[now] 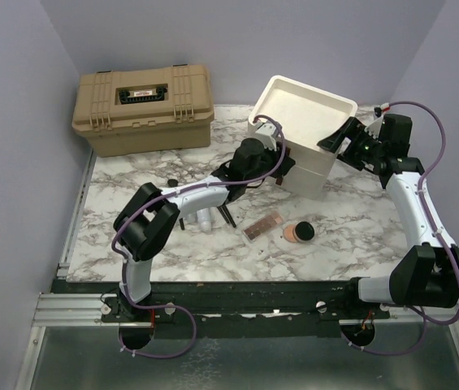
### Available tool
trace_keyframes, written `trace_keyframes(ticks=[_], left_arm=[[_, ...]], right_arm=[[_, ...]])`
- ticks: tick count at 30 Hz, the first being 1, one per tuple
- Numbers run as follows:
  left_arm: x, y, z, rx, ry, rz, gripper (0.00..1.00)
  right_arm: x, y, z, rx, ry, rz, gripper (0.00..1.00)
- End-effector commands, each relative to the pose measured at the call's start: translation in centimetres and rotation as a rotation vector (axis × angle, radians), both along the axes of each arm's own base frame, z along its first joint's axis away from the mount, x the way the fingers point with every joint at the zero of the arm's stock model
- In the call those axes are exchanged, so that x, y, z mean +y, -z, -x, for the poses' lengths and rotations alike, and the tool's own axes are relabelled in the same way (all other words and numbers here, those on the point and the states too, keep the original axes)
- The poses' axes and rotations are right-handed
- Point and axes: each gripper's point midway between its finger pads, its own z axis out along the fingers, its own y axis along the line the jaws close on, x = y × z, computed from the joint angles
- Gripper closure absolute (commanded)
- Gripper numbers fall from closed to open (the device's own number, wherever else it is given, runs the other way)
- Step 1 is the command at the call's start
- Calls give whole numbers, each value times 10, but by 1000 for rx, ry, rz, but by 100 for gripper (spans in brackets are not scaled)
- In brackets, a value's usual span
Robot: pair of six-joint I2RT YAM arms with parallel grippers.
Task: Organize the makeup
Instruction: Move the storage box to the center of the board, then open the drawer in the storage box.
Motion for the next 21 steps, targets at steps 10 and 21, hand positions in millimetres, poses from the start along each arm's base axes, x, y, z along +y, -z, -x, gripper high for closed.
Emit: trace_keyframes(ticks=[10,21], left_arm=[[15,-21,-11,-41,-74,12,48],[79,-35,-2,4,-194,197,1]], right_arm=[[20,51,27,180,-109,16,10],[20,52,25,184,-98,3,8]])
